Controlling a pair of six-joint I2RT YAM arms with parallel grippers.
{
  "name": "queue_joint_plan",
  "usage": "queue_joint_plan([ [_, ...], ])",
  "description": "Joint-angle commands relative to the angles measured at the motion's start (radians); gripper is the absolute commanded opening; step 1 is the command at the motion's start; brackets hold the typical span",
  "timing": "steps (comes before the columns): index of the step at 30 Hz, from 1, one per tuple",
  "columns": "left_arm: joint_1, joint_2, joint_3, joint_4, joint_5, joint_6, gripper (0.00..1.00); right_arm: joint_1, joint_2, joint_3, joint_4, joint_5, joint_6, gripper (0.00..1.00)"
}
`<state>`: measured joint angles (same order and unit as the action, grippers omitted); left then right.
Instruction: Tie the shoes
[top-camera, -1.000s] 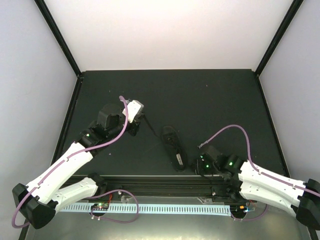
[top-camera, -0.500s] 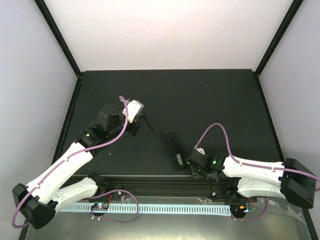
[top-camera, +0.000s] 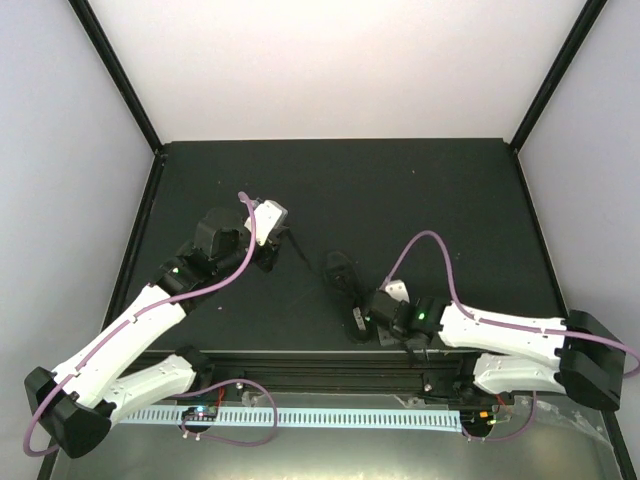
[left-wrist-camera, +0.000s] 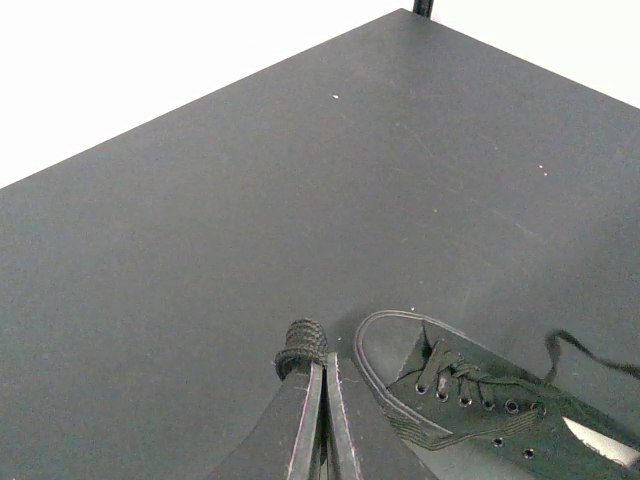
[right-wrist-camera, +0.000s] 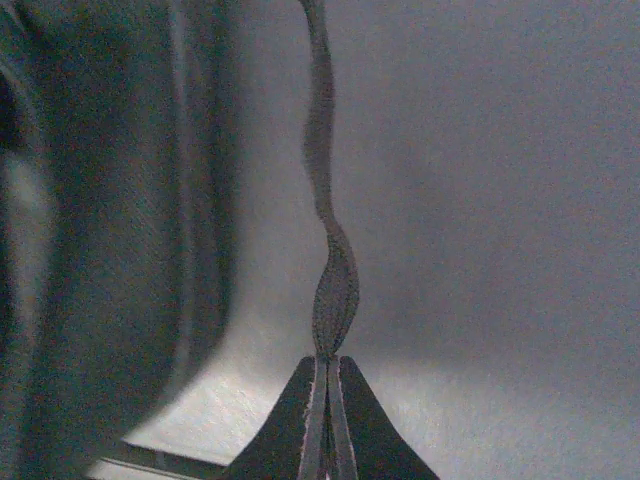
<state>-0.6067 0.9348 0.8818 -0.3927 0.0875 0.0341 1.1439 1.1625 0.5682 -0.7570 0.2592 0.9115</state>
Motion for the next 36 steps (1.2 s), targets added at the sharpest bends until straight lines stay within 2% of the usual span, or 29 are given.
queue_joint_plan([
  [1,-0.005,-0.026,0.005,0.014,-0.014,0.003,0.01,-0.131,-0.057,0.12,-0.026,0.178,-0.122,0.02],
  [4,-0.006,-0.037,0.004,0.016,-0.017,0.003,0.01,-0.284,-0.085,0.18,0.038,0.144,-0.244,0.02],
  [6,-0.005,-0.047,0.001,0.016,-0.03,0.004,0.02,-0.339,-0.103,0.248,0.083,0.124,-0.307,0.02],
  [10,-0.005,-0.074,-0.01,0.025,-0.092,-0.004,0.01,-0.362,-0.109,0.36,0.14,0.103,-0.403,0.01],
  [14,-0.005,-0.103,-0.022,0.038,-0.158,-0.01,0.02,-0.362,-0.105,0.399,0.164,0.087,-0.417,0.02],
  [19,0.007,-0.153,-0.037,0.052,-0.251,-0.004,0.02,-0.362,-0.141,0.364,0.204,0.033,-0.4,0.02],
  [24,0.035,-0.198,-0.066,0.088,-0.283,0.006,0.02,-0.362,-0.206,0.315,0.237,-0.061,-0.399,0.02],
  [30,0.054,-0.193,-0.064,0.086,-0.263,0.008,0.02,-0.362,-0.256,0.247,0.218,-0.098,-0.386,0.02],
  [36,0.054,-0.149,-0.051,0.068,-0.234,0.009,0.02,-0.362,-0.195,0.105,0.214,-0.112,-0.263,0.02],
])
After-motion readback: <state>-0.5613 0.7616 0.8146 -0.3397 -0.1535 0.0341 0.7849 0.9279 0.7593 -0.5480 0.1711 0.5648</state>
